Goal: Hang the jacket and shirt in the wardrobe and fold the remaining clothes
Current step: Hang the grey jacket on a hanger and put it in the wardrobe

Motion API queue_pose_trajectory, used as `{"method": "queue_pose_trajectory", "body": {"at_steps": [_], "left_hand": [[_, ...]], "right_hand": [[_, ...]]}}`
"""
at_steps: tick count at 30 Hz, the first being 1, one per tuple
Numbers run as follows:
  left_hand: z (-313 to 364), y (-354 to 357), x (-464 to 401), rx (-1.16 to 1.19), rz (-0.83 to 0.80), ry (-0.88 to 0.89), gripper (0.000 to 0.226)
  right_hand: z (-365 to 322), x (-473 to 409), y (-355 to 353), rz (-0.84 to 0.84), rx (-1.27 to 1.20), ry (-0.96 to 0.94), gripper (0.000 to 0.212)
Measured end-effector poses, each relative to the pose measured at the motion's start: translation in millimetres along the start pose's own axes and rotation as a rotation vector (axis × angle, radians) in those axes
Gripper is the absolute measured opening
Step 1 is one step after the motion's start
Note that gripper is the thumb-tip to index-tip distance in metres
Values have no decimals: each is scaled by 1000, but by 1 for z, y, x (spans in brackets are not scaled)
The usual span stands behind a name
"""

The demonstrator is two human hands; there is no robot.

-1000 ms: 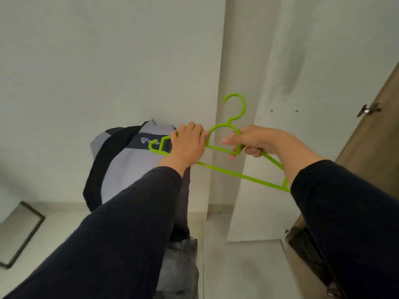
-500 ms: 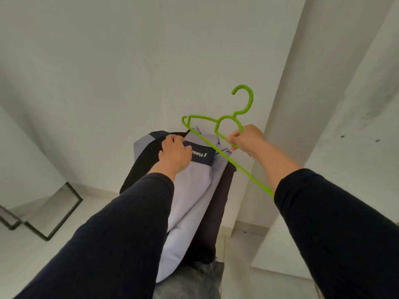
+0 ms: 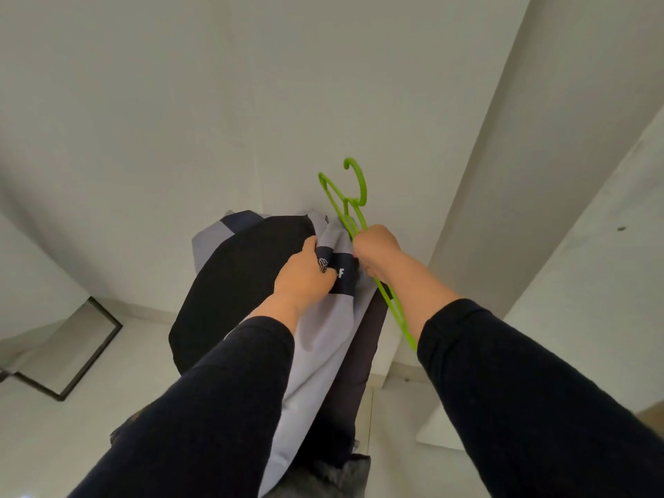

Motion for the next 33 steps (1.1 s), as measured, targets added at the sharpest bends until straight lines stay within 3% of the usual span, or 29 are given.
{"method": "queue_pose_trajectory", "body": {"at_steps": [3, 6, 9, 11, 14, 18, 23, 28, 31, 33], "left_hand": [[33, 23, 16, -178, -60, 225, 63], [45, 36, 33, -230, -110, 336, 60], [49, 28, 43, -189, -98, 420, 43], [51, 10, 43, -63, 16, 458, 32], [44, -20, 30, -15, 225, 340, 27], [54, -43, 18, -222, 319, 165, 57], [85, -42, 6, -283, 215, 179, 72], [127, -27, 21, -245, 162, 345, 60], [142, -19, 37, -434, 219, 343, 28], [147, -21, 52, -421, 312, 386, 18]], "right_hand": [[-2, 5, 3, -42, -180, 10, 35], [6, 10, -8, 1, -147, 34, 30], [15, 9, -23, 66, -80, 74, 19], [11, 15, -26, 54, -85, 41, 11], [-1, 29, -32, 41, -138, -32, 5], [-10, 72, -45, 23, -226, -136, 26], [-1, 125, -84, 50, -223, -202, 28], [19, 161, -120, 131, -268, -190, 6], [27, 173, -130, 182, -330, -197, 32], [26, 183, -133, 239, -257, -204, 17]]}}
Point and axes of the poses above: each hand's wrist, its own x-axis away from the middle knuckle, its own y-axis out of the palm, z = x × y, the point moved 7 cm from there along -x, towards the middle knuckle, and after that the axes turned 14 degrees about -z, right-handed, at the moved point
